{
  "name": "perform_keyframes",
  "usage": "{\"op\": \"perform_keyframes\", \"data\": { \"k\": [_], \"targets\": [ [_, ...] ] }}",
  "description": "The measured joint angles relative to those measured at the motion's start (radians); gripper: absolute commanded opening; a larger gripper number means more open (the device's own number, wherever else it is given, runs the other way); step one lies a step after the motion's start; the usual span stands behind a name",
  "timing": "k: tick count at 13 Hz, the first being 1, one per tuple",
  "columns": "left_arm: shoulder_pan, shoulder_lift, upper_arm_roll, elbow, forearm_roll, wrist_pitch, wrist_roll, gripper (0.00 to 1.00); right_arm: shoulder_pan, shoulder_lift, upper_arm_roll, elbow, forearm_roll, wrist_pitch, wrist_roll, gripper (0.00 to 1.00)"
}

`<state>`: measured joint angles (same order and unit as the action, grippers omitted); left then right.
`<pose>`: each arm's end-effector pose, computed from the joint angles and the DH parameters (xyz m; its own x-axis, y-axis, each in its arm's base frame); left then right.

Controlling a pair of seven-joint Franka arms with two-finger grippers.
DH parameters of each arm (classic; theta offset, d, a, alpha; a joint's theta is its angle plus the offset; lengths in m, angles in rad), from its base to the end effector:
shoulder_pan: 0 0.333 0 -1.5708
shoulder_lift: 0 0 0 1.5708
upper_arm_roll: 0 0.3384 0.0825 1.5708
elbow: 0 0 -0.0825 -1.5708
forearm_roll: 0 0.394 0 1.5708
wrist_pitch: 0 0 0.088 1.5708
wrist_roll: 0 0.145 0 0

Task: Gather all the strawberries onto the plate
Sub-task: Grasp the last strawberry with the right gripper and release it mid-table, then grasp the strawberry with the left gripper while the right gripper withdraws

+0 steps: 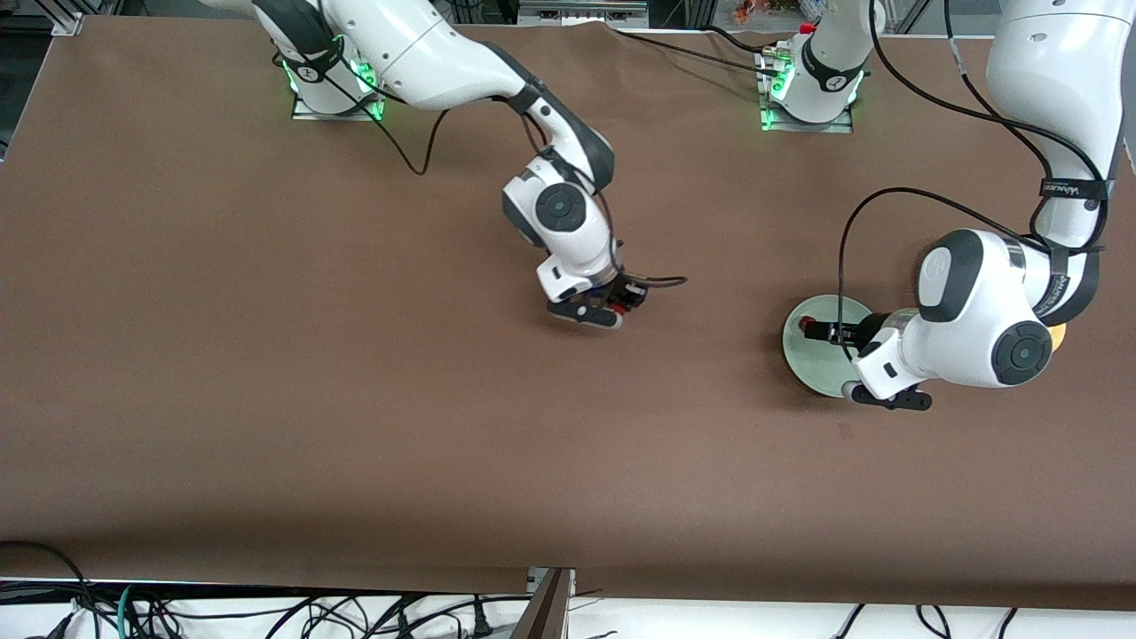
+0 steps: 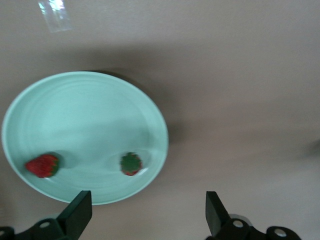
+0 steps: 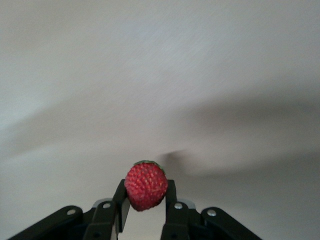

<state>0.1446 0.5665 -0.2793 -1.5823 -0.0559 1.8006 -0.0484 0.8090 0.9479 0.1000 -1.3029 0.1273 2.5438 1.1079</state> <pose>0.6565 -0.0767 0.2753 0.9402 -0.0755 -0.3321 -0.0159 -0.9838 0.1787 0.5114 0.6254 0.1690 0.9417 -0.3343 -0.0367 -0.3274 -0.8864 -0.3273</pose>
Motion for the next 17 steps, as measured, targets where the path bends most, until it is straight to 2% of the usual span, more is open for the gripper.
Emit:
{"op": "perform_keyframes", "data": {
  "k": [2, 4, 5, 7, 8, 10, 12, 14, 17],
  "targets": [
    [-0.018, 0.0, -0.001, 0.001, -0.051, 0.0, -0.052, 1.0, 0.043, 0.032, -0.002, 0.01, 0.0, 0.086, 0.058, 0.29],
    [-0.029, 0.004, -0.001, 0.001, -0.093, 0.0, -0.095, 1.0, 0.067, 0.062, -0.003, 0.01, 0.0, 0.177, 0.091, 0.35],
    [-0.031, 0.008, -0.001, 0.001, -0.101, 0.0, -0.115, 1.0, 0.072, 0.078, -0.003, 0.01, 0.0, 0.219, 0.099, 0.44],
    [-0.039, 0.012, -0.001, 0.001, -0.105, 0.002, -0.146, 1.0, 0.073, 0.088, -0.005, 0.011, 0.001, 0.262, 0.11, 0.73],
    [-0.048, 0.013, -0.001, 0.001, -0.106, 0.007, -0.165, 1.0, 0.072, 0.088, -0.007, 0.014, 0.002, 0.269, 0.125, 0.81],
    [-0.083, 0.018, -0.002, 0.001, -0.106, 0.029, -0.232, 1.0, 0.069, 0.082, -0.011, 0.039, 0.002, 0.273, 0.168, 0.85],
    [-0.121, 0.029, -0.002, 0.0, -0.106, 0.057, -0.304, 1.0, 0.044, 0.048, -0.019, 0.06, 0.002, 0.206, 0.178, 0.87],
    [-0.139, 0.042, -0.002, -0.001, -0.106, 0.071, -0.343, 1.0, -0.015, -0.014, -0.025, 0.07, 0.002, 0.054, 0.133, 0.88],
    [-0.158, 0.071, -0.002, -0.023, -0.106, 0.121, -0.401, 1.0, -0.144, -0.116, -0.024, 0.073, 0.003, -0.218, -0.075, 0.89]
  ]
}}
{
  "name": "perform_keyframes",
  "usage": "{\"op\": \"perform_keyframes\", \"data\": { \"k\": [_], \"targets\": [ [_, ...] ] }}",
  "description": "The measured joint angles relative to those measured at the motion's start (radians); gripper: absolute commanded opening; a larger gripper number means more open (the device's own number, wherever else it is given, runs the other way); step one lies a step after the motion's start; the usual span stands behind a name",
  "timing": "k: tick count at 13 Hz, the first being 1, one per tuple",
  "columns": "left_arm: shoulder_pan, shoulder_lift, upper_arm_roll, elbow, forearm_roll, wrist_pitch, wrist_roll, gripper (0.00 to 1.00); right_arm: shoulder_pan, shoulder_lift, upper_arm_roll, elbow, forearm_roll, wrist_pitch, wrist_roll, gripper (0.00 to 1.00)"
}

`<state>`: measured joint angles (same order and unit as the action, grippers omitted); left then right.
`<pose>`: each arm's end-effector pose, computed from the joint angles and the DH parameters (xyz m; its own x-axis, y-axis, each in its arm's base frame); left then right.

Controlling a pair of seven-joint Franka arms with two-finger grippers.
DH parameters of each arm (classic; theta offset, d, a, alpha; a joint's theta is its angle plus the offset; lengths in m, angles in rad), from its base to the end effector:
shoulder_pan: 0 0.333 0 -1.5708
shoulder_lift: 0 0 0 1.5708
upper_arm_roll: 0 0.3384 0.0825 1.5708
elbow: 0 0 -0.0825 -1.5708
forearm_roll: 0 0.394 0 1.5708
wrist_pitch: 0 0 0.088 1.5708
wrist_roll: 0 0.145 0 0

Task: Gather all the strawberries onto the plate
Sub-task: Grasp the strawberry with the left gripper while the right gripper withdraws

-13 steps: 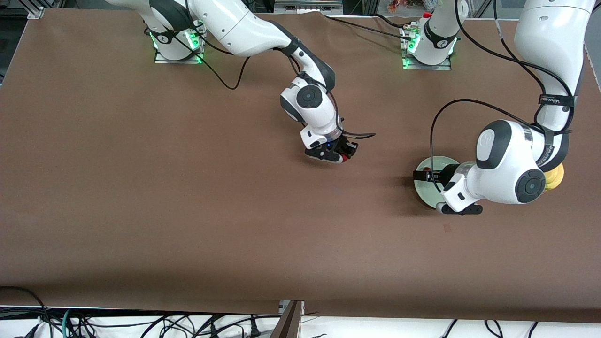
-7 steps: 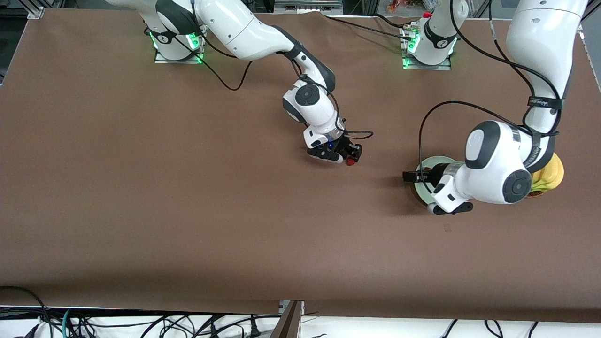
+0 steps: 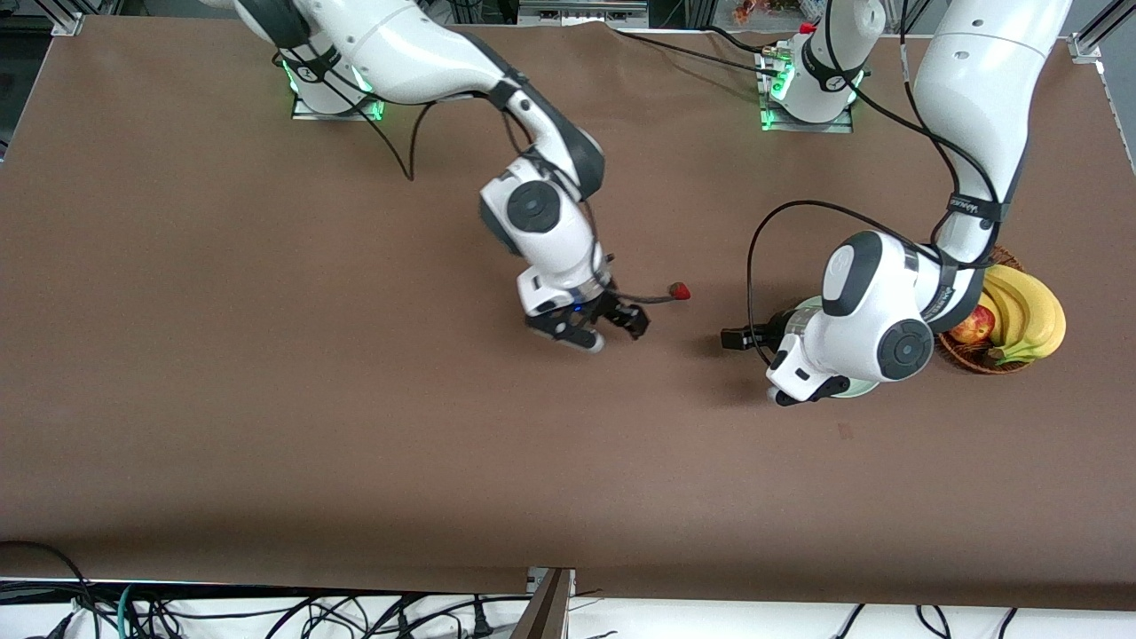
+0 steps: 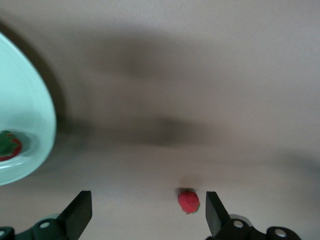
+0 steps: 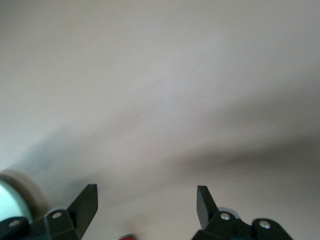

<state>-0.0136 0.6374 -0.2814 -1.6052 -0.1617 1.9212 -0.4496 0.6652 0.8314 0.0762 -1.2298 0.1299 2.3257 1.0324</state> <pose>0.6404 -0.1939 0.2280 0.8913 0.2108 -0.4016 0.2823 -0.9508 0.1274 0.6086 0.5424 0.2723 0.9220 -0.3869 -0.0165 -0.3733 -0.8766 -0.3038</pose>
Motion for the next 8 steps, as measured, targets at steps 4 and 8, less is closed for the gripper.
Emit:
{"op": "perform_keyframes", "data": {
  "k": [4, 8],
  "targets": [
    [-0.073, 0.03, -0.003, -0.119, 0.0, 0.155, -0.158, 1.0, -0.131, -0.086, 0.0, -0.002, 0.002, -0.275, -0.293, 0.93],
    [-0.085, 0.011, -0.045, -0.22, 0.0, 0.257, -0.26, 1.0, -0.178, -0.205, -0.033, -0.088, 0.002, -0.381, -0.471, 0.99]
  ]
}}
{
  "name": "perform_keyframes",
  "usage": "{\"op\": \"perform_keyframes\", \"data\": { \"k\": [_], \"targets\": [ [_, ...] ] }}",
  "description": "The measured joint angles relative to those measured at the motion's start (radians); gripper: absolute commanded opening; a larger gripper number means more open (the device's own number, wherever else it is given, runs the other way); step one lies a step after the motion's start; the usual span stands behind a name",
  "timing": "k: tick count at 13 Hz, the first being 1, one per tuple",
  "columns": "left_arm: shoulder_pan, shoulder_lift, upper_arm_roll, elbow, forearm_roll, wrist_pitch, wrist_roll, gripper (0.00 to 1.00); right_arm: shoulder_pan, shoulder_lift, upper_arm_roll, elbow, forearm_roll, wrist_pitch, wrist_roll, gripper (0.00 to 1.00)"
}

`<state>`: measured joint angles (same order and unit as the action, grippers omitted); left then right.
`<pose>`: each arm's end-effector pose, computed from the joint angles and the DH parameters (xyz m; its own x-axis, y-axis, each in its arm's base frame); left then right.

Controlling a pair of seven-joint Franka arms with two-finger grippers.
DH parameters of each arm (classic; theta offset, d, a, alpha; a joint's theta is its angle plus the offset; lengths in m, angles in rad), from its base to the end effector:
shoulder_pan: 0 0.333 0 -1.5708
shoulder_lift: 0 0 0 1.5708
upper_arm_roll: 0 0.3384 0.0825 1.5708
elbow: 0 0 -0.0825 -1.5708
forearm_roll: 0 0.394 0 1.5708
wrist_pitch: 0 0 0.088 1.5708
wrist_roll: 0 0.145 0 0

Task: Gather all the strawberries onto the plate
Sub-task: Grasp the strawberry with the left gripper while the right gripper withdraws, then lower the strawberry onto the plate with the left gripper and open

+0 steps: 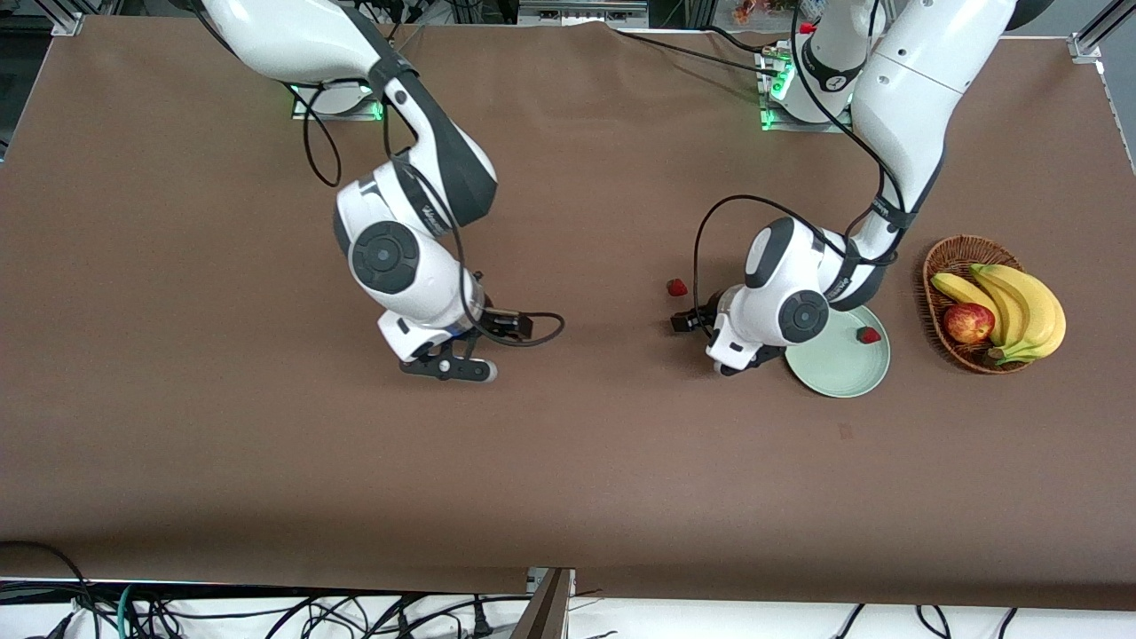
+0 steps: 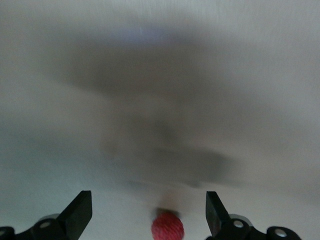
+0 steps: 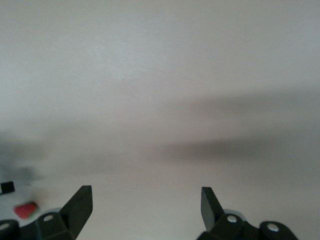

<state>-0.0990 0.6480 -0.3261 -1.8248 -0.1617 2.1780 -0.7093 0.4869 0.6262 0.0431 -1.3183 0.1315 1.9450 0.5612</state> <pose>0.5696 -0.2659 0.1531 0.8338 0.3752 -0.4050 0.4250 -0.9044 0.0371 0.6441 0.3854 0.3483 0.9933 -0.0821 -0.0810 -0.0917 -0.9882 -0.1228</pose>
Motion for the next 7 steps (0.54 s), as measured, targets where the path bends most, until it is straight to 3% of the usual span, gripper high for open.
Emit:
{"op": "perform_keyframes", "data": {
  "k": [3, 7],
  "targets": [
    [-0.016, -0.006, -0.024, -0.021, 0.0, 0.002, -0.067, 1.0, -0.002, -0.132, -0.051, -0.082, 0.0, -0.061, -0.079, 0.99],
    [-0.033, -0.006, -0.027, -0.057, 0.0, 0.048, -0.073, 1.0, -0.002, -0.255, -0.114, -0.108, 0.0, -0.169, -0.195, 1.0]
  ]
}}
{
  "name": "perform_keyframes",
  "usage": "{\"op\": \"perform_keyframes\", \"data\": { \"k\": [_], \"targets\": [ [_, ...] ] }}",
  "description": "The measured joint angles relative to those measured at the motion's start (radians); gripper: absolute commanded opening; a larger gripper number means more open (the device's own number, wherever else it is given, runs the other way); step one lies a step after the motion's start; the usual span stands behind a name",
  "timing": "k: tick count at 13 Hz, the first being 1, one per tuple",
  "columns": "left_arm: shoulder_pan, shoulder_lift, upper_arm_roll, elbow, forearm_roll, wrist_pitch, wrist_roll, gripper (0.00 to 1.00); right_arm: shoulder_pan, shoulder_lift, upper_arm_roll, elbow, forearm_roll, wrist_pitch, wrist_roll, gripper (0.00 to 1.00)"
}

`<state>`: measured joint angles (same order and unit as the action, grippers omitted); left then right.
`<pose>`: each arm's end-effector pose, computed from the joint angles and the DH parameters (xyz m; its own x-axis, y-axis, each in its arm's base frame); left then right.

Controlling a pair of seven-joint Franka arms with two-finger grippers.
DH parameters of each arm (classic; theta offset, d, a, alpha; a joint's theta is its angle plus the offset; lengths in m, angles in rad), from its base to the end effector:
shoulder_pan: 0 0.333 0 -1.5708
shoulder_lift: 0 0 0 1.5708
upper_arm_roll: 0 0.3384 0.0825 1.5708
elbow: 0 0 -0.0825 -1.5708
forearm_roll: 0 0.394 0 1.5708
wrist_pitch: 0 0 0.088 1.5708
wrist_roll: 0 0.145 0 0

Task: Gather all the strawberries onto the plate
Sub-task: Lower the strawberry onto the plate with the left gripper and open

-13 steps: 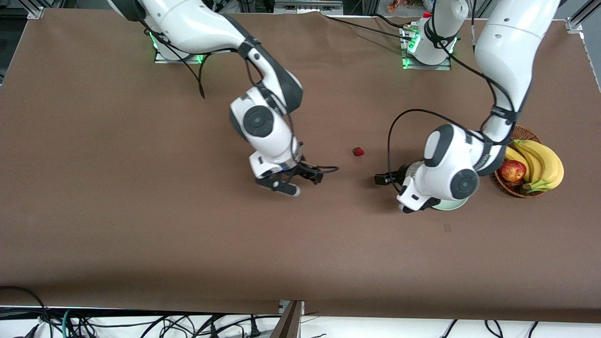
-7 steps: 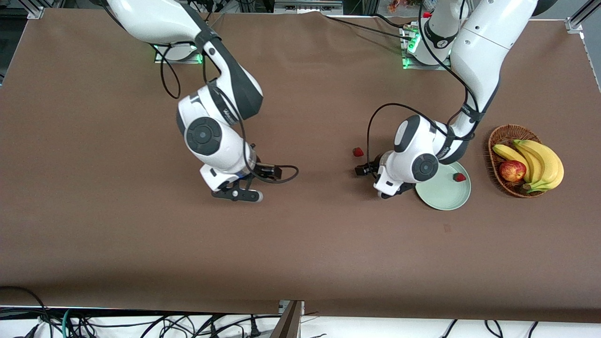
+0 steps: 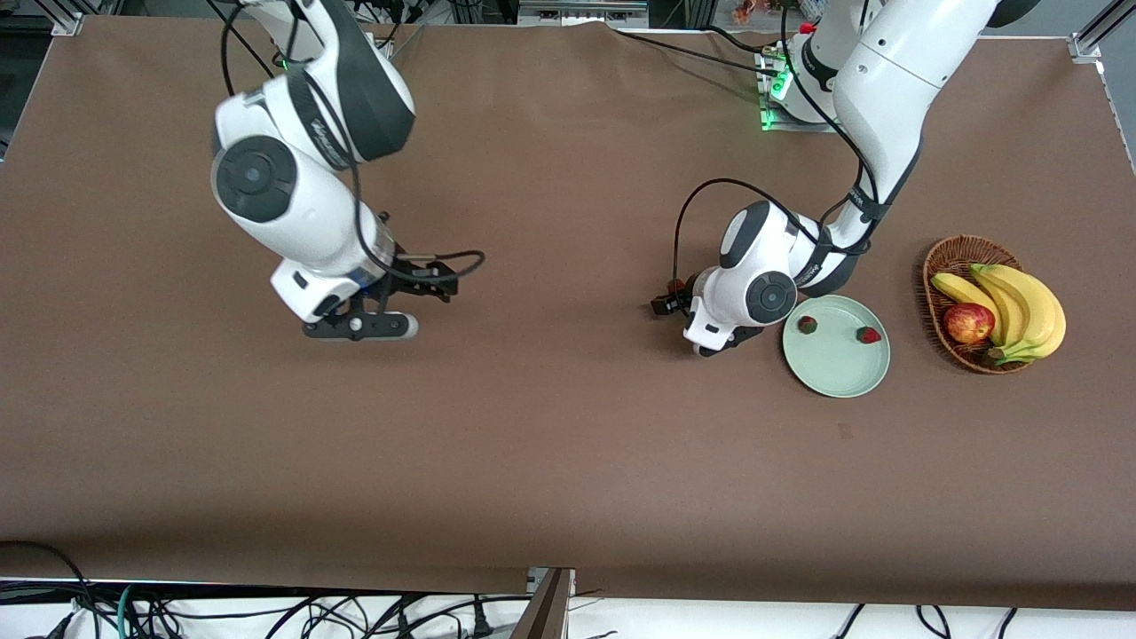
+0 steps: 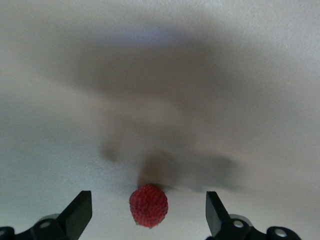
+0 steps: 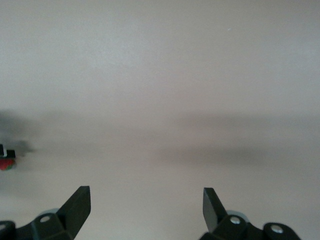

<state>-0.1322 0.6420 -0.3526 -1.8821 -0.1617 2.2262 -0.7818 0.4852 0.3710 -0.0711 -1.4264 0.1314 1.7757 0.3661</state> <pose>0.5391 -0.2952 0.1419 0.8210 0.3951 -0.4122 0.4386 -0.8986 0.0123 0.6196 0.2974 0.4646 0.9980 0.0269 -0.0570 0.0219 -0.9959 -0.0875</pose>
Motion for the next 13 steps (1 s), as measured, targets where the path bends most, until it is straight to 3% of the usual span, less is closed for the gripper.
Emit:
{"op": "perform_keyframes", "data": {
  "k": [1, 2, 3, 4, 5, 9, 13],
  "targets": [
    [-0.011, 0.0, 0.0, -0.02, 0.0, 0.026, 0.0, 1.0, 0.0, -0.024, -0.018, -0.001, 0.0, -0.026, -0.027, 1.0],
    [-0.021, 0.0, 0.0, -0.037, 0.0, 0.043, 0.0, 0.9, 0.0, -0.041, -0.034, -0.004, 0.0, -0.039, -0.056, 1.0],
    [-0.025, 0.0, 0.0, -0.046, 0.0, 0.053, 0.0, 0.56, 0.0, -0.052, -0.051, -0.009, 0.0, -0.049, -0.087, 1.0],
    [-0.025, 0.0, 0.0, -0.048, 0.0, 0.055, 0.0, 0.34, 0.0, -0.057, -0.067, -0.013, 0.0, -0.064, -0.117, 1.0],
    [-0.024, -0.003, 0.0, -0.046, 0.0, 0.055, 0.0, 0.23, -0.003, -0.061, -0.078, -0.017, 0.0, -0.078, -0.139, 1.0],
    [-0.022, -0.017, 0.002, -0.046, 0.0, 0.05, 0.0, 0.08, -0.079, -0.147, -0.07, -0.106, 0.0, -0.083, -0.226, 1.0],
    [-0.019, -0.017, 0.015, -0.031, 0.0, 0.052, 0.001, 0.08, -0.248, -0.231, 0.058, -0.154, -0.002, -0.101, -0.239, 1.0]
  ]
}}
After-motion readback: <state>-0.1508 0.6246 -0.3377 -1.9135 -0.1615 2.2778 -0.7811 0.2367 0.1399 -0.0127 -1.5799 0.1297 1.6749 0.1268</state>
